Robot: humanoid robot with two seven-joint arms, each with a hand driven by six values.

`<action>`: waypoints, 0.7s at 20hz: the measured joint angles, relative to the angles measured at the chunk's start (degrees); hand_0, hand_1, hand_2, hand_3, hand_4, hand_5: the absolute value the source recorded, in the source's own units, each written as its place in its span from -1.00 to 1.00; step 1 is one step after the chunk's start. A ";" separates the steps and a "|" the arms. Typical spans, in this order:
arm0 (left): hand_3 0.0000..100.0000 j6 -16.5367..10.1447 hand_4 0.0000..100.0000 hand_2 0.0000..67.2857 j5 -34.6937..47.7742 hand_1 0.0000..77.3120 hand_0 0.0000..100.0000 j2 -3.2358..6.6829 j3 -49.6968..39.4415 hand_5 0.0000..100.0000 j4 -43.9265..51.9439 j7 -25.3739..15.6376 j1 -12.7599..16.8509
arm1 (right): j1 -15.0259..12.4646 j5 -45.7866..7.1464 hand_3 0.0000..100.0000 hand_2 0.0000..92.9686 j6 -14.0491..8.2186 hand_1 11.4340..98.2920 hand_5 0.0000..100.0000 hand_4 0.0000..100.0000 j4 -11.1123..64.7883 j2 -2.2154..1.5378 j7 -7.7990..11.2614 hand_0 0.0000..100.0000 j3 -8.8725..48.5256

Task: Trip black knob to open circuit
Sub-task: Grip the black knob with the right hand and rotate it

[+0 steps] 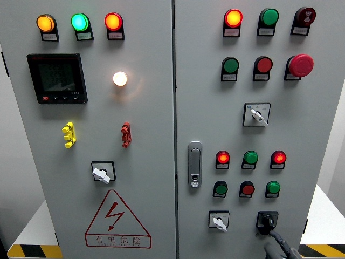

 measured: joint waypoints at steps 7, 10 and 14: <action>-0.57 0.00 -0.87 -0.62 0.00 -0.92 -1.00 0.01 0.00 -0.97 0.00 0.00 0.00 | 0.39 0.14 0.94 -0.93 0.00 -0.23 1.00 1.00 0.17 0.00 -0.20 0.66 -0.42; -0.57 0.00 -0.87 -0.62 0.00 -0.92 -1.00 0.01 0.00 -0.97 0.00 0.00 0.00 | 0.44 0.14 0.94 -0.93 0.00 -0.24 1.00 1.00 0.17 0.00 -0.20 0.66 -0.64; -0.57 0.00 -0.87 -0.62 0.00 -0.92 -1.00 -0.03 0.00 -0.97 0.00 0.00 0.00 | 0.48 0.17 0.94 -0.93 0.00 -0.24 1.00 1.00 0.17 0.00 -0.21 0.66 -0.74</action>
